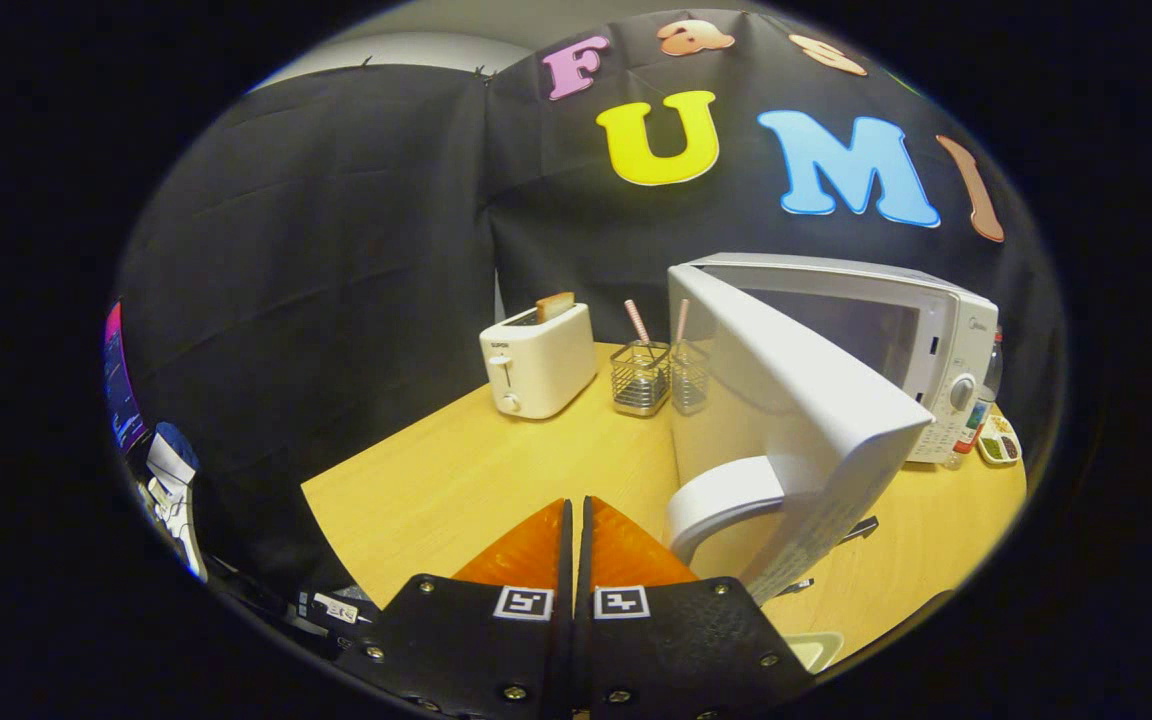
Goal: Open the microwave, put the food inside, and close the microwave door.
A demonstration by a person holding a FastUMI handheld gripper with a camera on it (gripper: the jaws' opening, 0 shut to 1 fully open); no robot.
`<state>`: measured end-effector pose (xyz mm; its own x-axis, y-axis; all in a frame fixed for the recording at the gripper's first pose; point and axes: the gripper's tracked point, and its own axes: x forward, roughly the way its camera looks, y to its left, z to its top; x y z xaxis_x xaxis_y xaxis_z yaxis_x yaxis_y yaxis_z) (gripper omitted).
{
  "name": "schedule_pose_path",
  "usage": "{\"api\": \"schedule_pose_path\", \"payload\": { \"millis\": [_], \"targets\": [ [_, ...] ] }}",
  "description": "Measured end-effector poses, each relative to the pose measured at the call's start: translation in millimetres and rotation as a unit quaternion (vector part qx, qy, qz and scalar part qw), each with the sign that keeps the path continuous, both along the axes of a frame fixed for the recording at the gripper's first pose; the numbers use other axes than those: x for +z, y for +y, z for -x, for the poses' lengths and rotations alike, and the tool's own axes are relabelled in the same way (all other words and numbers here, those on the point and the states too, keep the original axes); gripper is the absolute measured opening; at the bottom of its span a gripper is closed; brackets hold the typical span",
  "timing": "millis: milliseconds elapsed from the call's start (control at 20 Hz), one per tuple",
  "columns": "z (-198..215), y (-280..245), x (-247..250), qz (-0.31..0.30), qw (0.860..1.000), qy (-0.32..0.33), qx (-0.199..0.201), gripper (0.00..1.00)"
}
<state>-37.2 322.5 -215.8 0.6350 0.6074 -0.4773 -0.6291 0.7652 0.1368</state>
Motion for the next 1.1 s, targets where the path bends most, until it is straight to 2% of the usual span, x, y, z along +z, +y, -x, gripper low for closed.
{"api": "schedule_pose_path", "payload": {
  "millis": [400, 1100],
  "targets": [
    [-66, -69, 3, 0.007, 0.995, -0.010, -0.098, 0.01],
    [-155, -138, 3, 0.033, 0.980, -0.026, -0.196, 0.01]
  ]
}}
